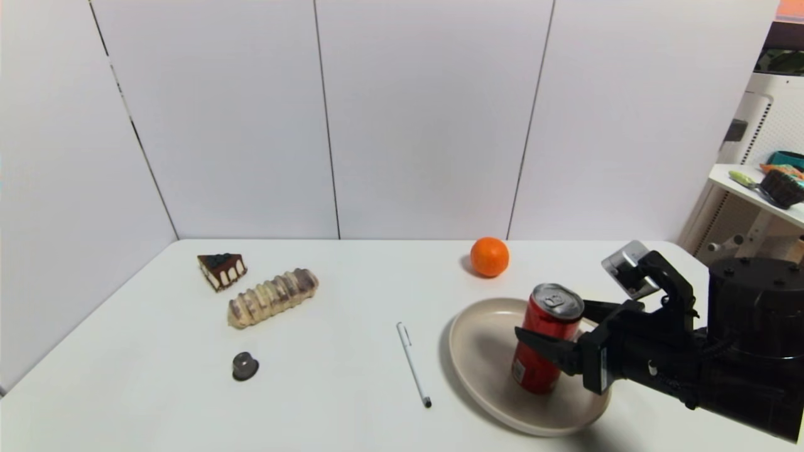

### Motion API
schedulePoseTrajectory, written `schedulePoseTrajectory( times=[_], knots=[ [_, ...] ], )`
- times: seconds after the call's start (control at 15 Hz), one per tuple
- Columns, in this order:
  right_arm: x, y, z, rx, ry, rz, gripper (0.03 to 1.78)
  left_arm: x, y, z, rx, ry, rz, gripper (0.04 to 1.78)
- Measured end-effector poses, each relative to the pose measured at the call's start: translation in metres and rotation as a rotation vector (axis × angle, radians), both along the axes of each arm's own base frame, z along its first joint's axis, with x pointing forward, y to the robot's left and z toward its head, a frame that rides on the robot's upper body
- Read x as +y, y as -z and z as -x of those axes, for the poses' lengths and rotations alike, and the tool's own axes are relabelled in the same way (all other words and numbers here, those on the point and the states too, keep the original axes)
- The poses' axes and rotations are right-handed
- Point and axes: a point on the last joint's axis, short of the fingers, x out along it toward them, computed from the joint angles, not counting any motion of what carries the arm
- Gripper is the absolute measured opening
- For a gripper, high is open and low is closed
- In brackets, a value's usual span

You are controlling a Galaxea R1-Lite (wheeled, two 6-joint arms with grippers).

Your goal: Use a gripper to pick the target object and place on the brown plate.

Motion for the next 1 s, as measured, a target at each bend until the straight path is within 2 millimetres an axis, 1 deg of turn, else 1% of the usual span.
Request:
schedulePoseTrajectory(
  times=[0.2, 0.4, 0.53, 0.73, 0.87, 1.0],
  knots=[
    [-0.008, -0.013, 0.008, -0.013, 0.023, -0.004, 1.57, 0.0, 0.0, 0.0, 0.0, 0.0, 0.0, 1.69],
    [-0.03, -0.026, 0.032, 0.017, 0.097, 0.018, 1.62, 0.0, 0.0, 0.0, 0.0, 0.0, 0.0, 1.69],
    [-0.049, -0.033, 0.059, 0.05, 0.158, 0.037, 1.64, 0.0, 0.0, 0.0, 0.001, 0.0, 0.0, 1.69],
    [-0.073, -0.031, 0.109, 0.053, 0.228, 0.042, 1.66, 0.0, 0.0, 0.0, 0.0, 0.0, 0.0, 1.69],
    [-0.086, -0.021, 0.142, -0.021, 0.303, 0.045, 1.67, 0.0, 0.0, 0.0, 0.0, 0.0, 0.0, 1.69],
    [-0.093, -0.004, 0.168, -0.102, 0.378, 0.061, 1.68, 0.0, 0.0, 0.0, 0.0, 0.0, 0.0, 1.69]
  ],
)
